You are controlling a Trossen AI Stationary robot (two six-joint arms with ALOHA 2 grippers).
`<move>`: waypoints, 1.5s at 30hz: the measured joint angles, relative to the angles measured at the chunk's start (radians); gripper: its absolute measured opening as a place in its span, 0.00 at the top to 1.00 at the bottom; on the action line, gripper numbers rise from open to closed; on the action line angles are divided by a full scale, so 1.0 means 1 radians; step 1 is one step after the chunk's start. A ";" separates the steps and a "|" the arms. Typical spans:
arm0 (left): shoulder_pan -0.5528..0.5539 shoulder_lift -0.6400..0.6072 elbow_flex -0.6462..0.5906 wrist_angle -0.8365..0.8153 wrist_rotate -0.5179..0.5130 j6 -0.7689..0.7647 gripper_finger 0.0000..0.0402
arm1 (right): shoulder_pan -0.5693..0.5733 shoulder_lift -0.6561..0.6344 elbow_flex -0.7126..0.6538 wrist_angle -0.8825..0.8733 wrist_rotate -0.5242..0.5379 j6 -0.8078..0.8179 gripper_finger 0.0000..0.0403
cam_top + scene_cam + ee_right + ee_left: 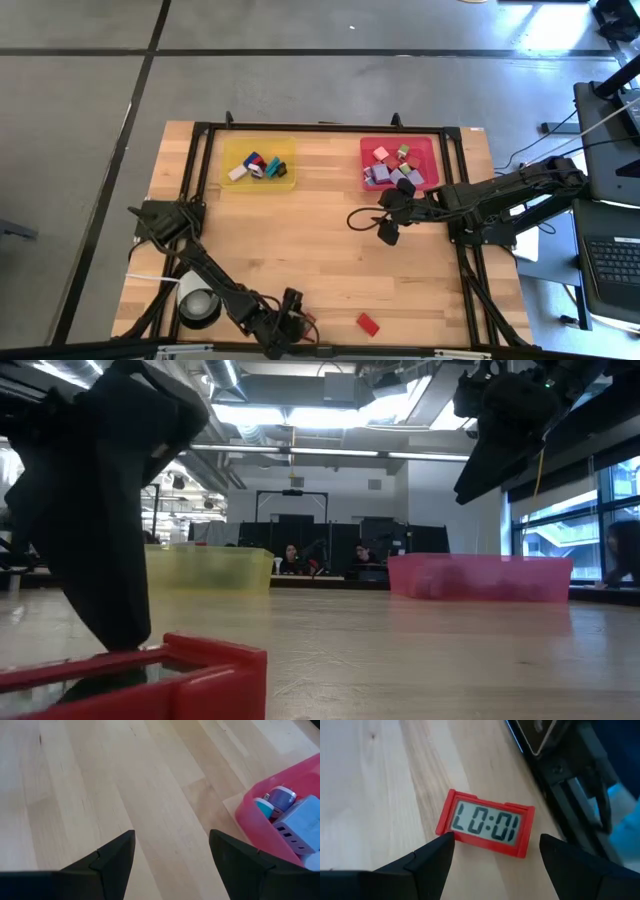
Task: Pick & Place Office items
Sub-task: Put the left red digital clock into the yellow bin
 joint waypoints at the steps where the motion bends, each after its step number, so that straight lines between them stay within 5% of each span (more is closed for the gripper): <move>1: 0.000 0.005 0.001 -0.004 -0.010 0.017 0.28 | 0.000 0.000 0.000 0.000 0.002 0.004 0.36; 8: 0.009 0.012 0.002 -0.083 -0.234 0.075 0.28 | 0.000 0.000 0.000 0.000 0.006 0.028 0.36; 13: 0.038 0.012 0.002 -0.154 -0.305 0.033 0.28 | 0.000 0.000 0.000 0.000 0.007 0.057 0.36; 27: 0.070 0.010 0.001 -0.161 -0.258 -0.132 0.30 | 0.001 0.000 0.000 0.000 0.007 0.052 0.36; 45: 0.070 0.013 0.000 -0.154 -0.211 -0.155 0.70 | 0.001 0.000 0.000 0.000 0.007 0.052 0.36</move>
